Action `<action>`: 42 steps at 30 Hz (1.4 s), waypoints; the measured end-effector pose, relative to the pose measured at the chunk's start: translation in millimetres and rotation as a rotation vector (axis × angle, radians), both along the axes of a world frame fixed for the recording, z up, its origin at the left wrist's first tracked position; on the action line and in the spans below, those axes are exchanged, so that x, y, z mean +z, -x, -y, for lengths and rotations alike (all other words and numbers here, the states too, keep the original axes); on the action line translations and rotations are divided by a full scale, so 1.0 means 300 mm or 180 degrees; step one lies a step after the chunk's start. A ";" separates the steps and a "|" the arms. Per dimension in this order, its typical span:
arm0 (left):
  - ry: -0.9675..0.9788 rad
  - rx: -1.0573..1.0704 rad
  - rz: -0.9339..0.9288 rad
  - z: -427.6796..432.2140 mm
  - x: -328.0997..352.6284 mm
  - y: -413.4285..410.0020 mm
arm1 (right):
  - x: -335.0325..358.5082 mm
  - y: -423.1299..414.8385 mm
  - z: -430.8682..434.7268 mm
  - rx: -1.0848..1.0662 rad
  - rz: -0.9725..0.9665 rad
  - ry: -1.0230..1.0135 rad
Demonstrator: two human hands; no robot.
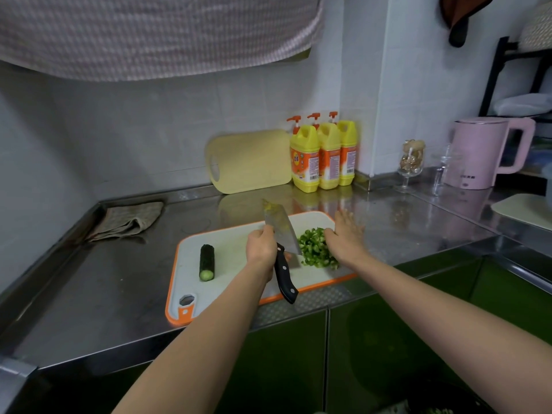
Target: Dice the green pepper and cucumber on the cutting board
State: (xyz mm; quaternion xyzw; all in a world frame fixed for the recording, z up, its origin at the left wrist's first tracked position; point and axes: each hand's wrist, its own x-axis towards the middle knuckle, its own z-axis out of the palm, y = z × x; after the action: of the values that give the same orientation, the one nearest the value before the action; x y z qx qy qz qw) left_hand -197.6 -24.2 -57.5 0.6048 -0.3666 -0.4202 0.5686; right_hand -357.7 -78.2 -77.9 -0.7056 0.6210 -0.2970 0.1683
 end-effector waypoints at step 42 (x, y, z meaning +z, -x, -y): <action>-0.0668 0.0186 0.3154 -0.048 -0.079 -0.227 | 0.116 -0.179 -0.186 0.0661 0.0219 -0.1177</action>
State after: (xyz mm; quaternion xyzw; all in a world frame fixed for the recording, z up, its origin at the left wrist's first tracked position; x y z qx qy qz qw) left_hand -129.5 -9.7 -81.3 0.7953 -0.5312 -0.1013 0.2740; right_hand -304.1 -22.3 -42.9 -0.7123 0.5828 -0.1829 0.3457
